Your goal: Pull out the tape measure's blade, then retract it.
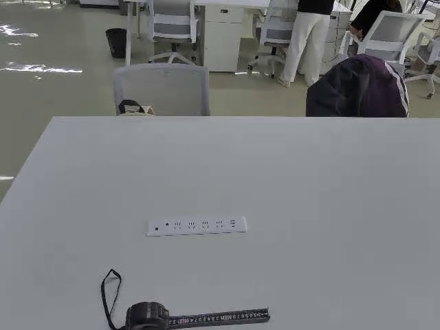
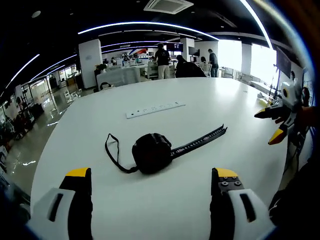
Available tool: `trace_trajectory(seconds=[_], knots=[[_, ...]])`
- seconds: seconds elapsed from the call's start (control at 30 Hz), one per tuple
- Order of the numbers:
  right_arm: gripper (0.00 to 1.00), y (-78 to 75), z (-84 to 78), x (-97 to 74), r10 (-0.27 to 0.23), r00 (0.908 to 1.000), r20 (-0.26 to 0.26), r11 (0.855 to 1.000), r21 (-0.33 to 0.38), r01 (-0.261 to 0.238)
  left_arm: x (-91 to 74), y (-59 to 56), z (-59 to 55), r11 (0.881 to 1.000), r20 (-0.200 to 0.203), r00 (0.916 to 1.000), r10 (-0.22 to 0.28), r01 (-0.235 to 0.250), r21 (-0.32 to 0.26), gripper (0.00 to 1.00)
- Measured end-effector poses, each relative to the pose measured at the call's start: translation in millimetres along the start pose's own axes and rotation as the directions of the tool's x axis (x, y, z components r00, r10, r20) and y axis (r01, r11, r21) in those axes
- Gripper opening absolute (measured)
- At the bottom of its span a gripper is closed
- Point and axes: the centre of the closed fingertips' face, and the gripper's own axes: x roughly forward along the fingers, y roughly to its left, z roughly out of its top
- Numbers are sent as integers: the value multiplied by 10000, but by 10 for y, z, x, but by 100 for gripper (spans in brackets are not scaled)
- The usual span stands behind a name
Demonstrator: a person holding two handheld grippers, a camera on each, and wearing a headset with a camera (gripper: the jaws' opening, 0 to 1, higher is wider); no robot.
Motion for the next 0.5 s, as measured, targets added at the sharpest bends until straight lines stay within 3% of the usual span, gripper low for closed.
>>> trace_trajectory(seconds=[0.27, 0.5], knots=[[87, -57, -28, 28, 276, 9996, -46, 9995, -155, -277, 131, -83, 12, 9997, -158, 9999, -28, 25, -235, 97], [84, -125, -42, 59, 628, 9978, -190, 9966, -517, -637, 338, -28, 18, 9993, -237, 9997, 114, -122, -363, 97]])
